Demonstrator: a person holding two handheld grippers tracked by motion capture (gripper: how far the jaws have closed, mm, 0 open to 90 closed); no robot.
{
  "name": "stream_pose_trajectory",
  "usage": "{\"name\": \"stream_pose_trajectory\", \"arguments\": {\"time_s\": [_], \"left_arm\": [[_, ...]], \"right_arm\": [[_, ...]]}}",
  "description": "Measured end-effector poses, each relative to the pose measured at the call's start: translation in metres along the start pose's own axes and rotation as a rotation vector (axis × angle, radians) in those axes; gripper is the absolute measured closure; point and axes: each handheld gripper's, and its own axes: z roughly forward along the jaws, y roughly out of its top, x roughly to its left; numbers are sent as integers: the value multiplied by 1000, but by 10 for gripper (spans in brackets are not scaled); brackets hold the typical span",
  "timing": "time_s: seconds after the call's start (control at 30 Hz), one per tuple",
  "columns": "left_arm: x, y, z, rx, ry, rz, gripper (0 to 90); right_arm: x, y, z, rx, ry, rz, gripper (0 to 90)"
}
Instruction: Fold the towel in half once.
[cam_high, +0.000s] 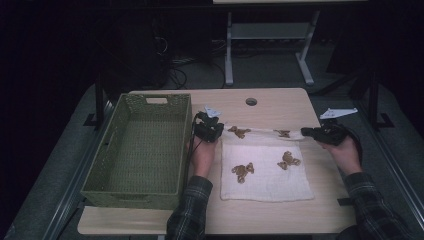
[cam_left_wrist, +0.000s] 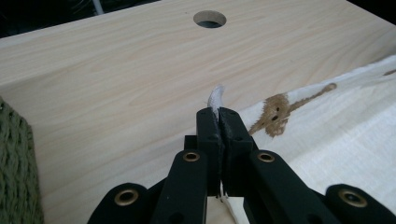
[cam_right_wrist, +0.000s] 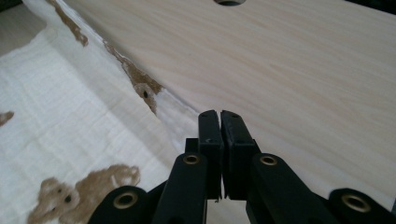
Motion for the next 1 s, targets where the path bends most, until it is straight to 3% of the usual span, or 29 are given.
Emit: {"name": "stream_pose_trajectory", "arguments": {"time_s": [0.6, 1.0], "left_arm": [[-23, -26, -33, -22, 14, 42, 876], [-39, -44, -56, -25, -2, 58, 875]], "right_arm": [[28, -20, -25, 29, 3, -40, 870], [45, -34, -38, 41, 7, -66, 868]]}}
